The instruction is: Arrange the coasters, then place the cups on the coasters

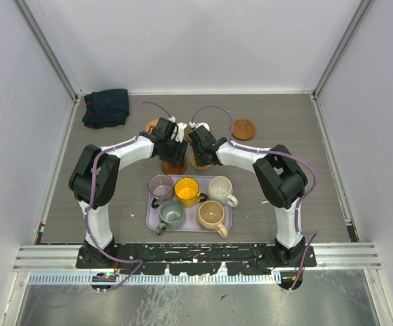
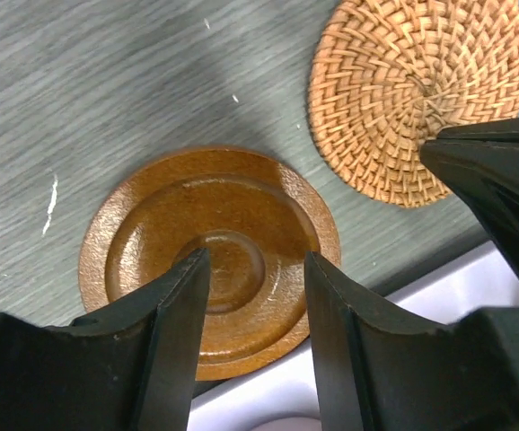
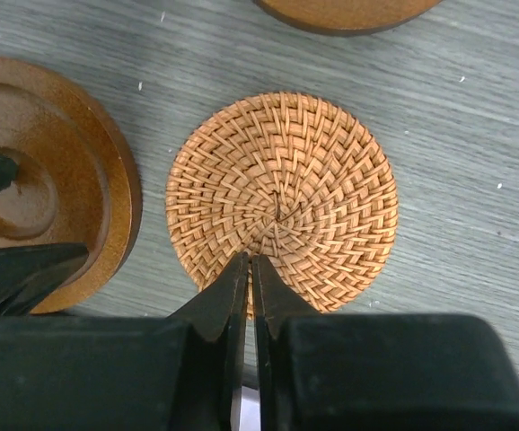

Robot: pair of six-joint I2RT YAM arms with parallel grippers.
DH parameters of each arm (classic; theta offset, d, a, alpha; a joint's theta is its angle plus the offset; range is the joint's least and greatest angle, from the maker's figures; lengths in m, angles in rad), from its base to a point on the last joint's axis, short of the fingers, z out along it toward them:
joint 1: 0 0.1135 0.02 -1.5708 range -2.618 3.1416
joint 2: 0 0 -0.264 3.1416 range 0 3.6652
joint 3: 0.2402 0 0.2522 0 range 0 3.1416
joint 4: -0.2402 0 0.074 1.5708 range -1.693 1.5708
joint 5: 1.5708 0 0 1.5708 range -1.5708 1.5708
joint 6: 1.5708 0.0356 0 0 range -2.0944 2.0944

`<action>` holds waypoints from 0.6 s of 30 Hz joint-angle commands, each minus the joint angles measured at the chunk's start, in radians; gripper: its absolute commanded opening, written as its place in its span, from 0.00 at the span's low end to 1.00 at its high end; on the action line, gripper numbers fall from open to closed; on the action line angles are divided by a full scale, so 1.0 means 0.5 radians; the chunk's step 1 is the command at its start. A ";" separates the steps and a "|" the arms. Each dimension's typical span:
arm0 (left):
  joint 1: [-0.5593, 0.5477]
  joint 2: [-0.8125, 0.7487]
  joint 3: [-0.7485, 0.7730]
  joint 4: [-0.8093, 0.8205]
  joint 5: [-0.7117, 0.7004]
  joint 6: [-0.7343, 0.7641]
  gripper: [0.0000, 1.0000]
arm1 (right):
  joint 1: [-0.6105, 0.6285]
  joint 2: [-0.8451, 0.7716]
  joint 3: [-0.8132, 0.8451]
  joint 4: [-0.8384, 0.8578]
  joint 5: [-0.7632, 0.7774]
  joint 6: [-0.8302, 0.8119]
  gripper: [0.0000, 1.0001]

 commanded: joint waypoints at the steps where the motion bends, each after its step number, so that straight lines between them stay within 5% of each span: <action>1: -0.003 0.096 0.096 -0.160 -0.169 -0.027 0.49 | 0.004 0.066 -0.009 -0.088 0.204 0.093 0.10; 18: 0.105 0.174 0.107 -0.383 -0.339 -0.048 0.54 | -0.423 -0.102 -0.303 -0.286 0.401 0.248 0.09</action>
